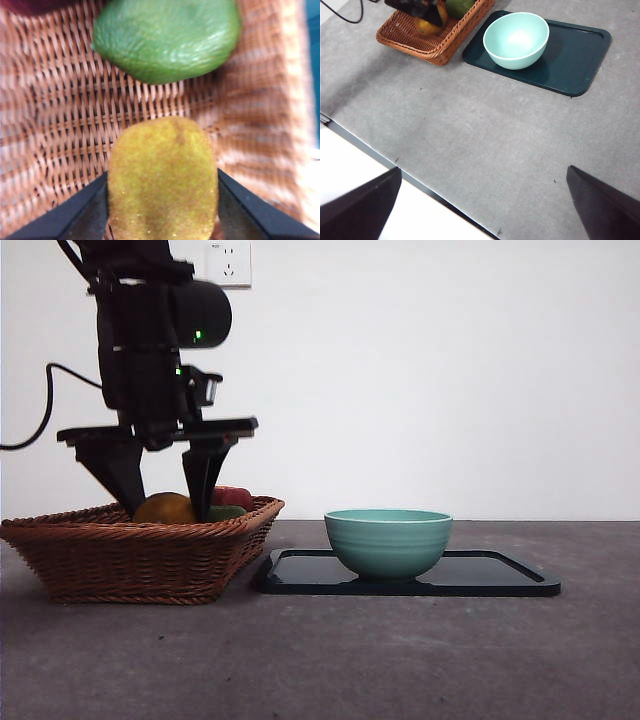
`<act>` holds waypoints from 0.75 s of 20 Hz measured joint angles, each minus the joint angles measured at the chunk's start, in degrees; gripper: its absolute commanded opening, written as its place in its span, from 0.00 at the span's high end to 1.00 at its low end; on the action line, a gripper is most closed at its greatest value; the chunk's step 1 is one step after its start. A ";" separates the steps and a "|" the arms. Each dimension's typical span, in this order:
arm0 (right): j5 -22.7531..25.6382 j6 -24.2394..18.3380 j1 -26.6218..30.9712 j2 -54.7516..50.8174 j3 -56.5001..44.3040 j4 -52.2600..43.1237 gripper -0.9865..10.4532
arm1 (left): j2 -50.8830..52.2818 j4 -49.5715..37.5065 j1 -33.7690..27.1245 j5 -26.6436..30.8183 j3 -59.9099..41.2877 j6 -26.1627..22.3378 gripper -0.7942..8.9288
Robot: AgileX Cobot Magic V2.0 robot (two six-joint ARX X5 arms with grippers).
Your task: Pick up the wifruite, put it on the bowl, pick up the plate, put it on desk
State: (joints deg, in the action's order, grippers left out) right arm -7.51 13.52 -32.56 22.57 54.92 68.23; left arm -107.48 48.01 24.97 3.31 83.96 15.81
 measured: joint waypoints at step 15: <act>0.02 0.00 0.00 0.00 0.00 0.09 0.43 | -0.61 6.82 -1.33 0.85 4.33 -1.55 0.30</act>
State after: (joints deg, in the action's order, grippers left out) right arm -7.49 13.52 -32.56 22.57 54.92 68.31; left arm -108.09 54.83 23.64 4.16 88.29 14.26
